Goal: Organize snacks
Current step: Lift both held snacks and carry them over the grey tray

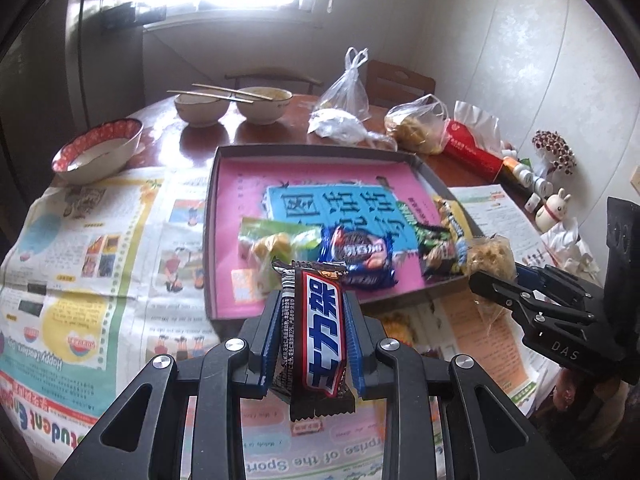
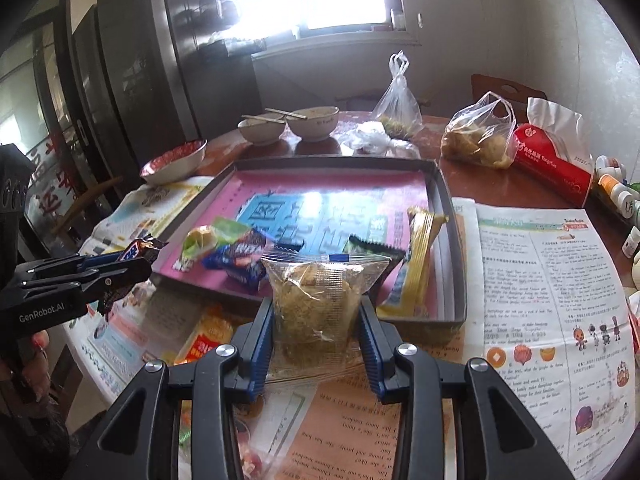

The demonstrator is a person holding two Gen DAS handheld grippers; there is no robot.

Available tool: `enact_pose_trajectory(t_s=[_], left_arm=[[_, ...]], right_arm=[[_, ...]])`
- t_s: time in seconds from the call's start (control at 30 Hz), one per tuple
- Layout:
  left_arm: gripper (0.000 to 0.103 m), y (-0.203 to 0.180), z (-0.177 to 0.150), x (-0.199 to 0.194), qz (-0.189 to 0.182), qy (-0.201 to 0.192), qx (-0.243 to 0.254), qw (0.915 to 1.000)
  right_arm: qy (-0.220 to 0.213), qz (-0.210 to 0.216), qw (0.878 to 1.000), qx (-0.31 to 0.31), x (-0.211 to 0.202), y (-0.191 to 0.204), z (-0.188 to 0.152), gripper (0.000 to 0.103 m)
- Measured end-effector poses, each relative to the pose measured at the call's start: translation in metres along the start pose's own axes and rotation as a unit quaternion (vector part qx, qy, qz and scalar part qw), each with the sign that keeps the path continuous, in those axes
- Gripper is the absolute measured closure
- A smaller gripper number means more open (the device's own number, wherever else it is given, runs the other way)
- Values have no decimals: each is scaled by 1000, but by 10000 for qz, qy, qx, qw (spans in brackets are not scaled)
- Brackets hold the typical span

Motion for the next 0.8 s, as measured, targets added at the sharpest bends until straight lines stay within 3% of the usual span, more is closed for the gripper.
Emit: enact_pose_trajectory(t_s=[0.8], left_arm=[[73, 5, 59, 17, -350, -86, -34, 9993]], right_arm=[[-312, -152, 9990, 264, 4, -2, 50, 63]])
Point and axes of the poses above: each gripper's, at about its wrist camera, not at the fingertips, and x roughly the way its jaws point, y to its left, z to its top, the point moved 1 cm from there along x, roughly the way its jaws point, and after that the axes turned 9 degrees about -y, right-handed, at the moved point
